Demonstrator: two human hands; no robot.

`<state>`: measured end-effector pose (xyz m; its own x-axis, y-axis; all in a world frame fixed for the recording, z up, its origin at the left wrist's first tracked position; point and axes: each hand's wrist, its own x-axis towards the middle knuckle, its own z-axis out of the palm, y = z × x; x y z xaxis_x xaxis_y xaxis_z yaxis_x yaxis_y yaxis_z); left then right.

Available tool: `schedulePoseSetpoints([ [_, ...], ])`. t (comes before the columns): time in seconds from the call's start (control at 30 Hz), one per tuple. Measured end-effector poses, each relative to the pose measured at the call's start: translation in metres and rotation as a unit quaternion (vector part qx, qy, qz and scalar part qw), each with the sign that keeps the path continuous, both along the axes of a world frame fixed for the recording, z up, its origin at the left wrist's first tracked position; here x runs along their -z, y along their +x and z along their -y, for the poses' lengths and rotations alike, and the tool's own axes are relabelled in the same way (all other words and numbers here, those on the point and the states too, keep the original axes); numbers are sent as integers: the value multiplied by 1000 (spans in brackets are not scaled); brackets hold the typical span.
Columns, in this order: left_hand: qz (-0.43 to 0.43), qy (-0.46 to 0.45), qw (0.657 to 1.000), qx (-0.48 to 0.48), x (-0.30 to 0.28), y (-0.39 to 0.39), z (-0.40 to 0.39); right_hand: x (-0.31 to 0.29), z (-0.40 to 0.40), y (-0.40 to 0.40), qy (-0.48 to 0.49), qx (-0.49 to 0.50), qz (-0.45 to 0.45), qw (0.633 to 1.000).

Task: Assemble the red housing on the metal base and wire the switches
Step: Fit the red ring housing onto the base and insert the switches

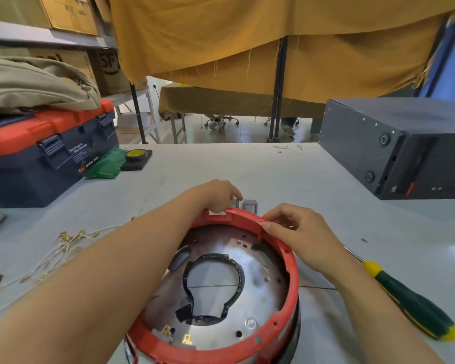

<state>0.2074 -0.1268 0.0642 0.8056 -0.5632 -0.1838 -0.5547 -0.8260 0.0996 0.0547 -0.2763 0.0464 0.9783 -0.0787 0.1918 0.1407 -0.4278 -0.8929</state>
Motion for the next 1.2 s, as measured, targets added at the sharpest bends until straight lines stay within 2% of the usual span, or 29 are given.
schedulePoseSetpoints([
  [0.17, 19, -42, 999, -16, 3, 2, -1, 1, 1, 0, -2, 0, -4, 1000],
  [0.27, -12, -156, 986, -59, -3, 1, -5, 1, 1, 0, -10, 2, -4, 1000],
  [0.4, -118, -386, 911, -86, -22, -17, -20, 1, 1, -2, -18, -11, -12, 1000],
  [0.47, -151, -454, 876, -64, -30, -32, -31, 1, 1, -1, -21, -9, -14, 1000],
  [0.53, -166, -490, 855, -41, -34, -48, -42, 2, 0, 0, -26, -1, -11, 1000],
  [0.7, -194, -530, 825, -1, -36, -91, -64, 4, -2, -1, -55, 20, 2, 998],
  [0.87, -219, -554, 803, -26, -34, -125, -81, 4, -5, 0, -75, 41, 14, 996],
  [1.0, -200, -541, 816, -44, -31, -145, -92, 2, -9, 6, -122, 88, 45, 988],
  [1.1, -189, -528, 826, -57, -31, -160, -101, 0, -11, 5, -196, 129, 56, 971],
  [1.2, -181, -518, 833, -69, -29, -171, -108, -9, -17, -7, -209, 130, 114, 963],
])
